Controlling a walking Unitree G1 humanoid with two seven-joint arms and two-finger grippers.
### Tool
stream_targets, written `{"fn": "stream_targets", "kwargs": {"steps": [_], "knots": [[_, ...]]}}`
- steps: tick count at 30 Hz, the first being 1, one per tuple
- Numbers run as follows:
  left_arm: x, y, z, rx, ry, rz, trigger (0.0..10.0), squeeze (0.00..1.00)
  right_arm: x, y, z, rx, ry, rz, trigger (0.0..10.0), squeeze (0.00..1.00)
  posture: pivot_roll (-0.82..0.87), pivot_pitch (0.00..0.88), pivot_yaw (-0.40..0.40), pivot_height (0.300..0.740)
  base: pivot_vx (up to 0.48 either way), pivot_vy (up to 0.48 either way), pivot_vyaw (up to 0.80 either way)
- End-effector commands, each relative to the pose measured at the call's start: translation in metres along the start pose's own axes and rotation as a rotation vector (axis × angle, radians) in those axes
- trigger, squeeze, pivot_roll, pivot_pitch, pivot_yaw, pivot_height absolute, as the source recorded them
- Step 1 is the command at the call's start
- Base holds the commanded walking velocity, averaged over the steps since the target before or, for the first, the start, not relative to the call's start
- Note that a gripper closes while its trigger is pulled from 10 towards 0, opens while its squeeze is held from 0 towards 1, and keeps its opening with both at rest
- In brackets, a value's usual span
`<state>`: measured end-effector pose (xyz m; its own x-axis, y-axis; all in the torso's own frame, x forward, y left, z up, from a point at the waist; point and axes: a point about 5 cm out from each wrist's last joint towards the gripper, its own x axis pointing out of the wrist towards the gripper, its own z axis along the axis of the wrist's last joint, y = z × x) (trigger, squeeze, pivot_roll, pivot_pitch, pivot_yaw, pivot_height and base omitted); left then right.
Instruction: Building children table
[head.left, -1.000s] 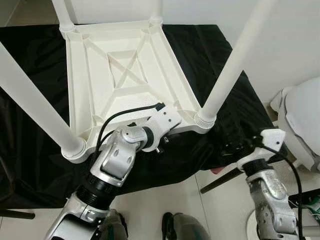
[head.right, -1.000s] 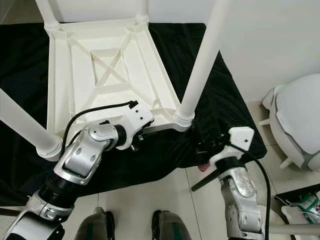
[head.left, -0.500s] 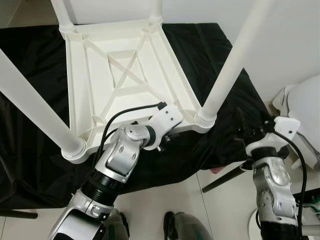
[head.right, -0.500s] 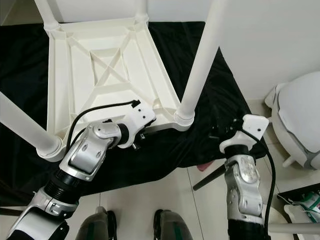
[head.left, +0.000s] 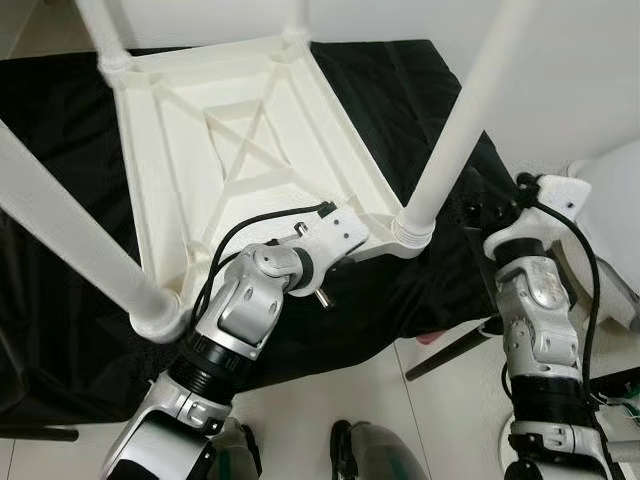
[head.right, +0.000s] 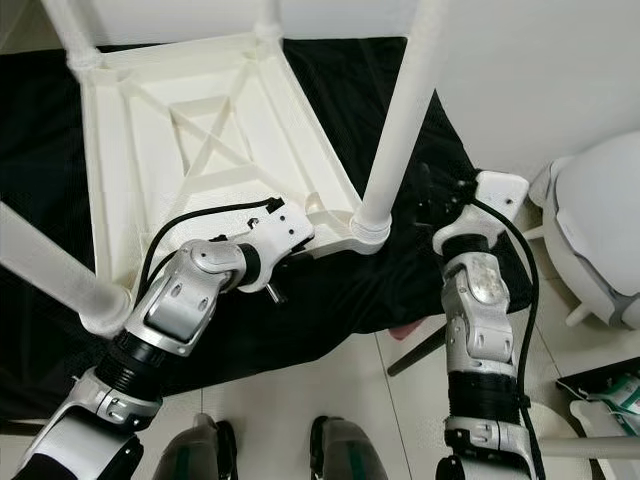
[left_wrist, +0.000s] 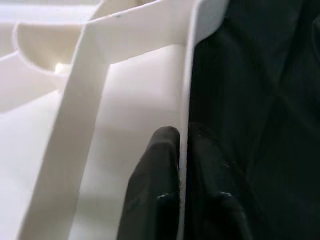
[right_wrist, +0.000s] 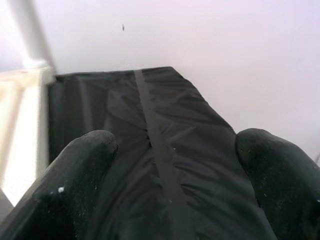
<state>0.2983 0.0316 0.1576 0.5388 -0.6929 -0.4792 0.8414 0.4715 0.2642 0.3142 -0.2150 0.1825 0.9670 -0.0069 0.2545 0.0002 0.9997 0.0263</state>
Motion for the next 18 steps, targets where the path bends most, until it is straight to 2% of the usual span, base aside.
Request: {"fn": "stream_targets", "kwargs": {"steps": [1,9,15,16,18], "knots": [[-0.006,0.019,-0.006,-0.009,0.022,0.273,0.0,0.0,0.008,0.005,-0.003,-0.036,0.044,0.07,10.0,0.0,-0.12,0.116,0.005,0.74,0.0,0.0,0.0],[-0.015,0.019,-0.011,0.016,0.023,0.266,0.0,0.0,0.009,0.017,-0.012,-0.105,0.098,0.261,10.0,0.0,-0.11,0.113,-0.004,0.74,0.0,0.0,0.0],[-0.023,0.019,-0.019,0.032,0.039,0.26,0.0,0.0,0.009,0.019,-0.015,-0.114,0.113,0.314,10.0,0.0,-0.1,0.114,-0.01,0.74,0.0,0.0,0.0],[-0.025,0.022,-0.025,0.028,0.06,0.271,0.9,0.0,0.01,0.021,-0.014,-0.112,0.112,0.323,10.0,0.0,-0.11,0.116,-0.014,0.74,0.0,0.0,0.0],[-0.025,0.022,-0.025,0.028,0.06,0.271,0.9,0.0,0.01,0.021,-0.014,-0.112,0.112,0.323,10.0,0.0,-0.11,0.116,-0.014,0.74,0.0,0.0,0.0]]}}
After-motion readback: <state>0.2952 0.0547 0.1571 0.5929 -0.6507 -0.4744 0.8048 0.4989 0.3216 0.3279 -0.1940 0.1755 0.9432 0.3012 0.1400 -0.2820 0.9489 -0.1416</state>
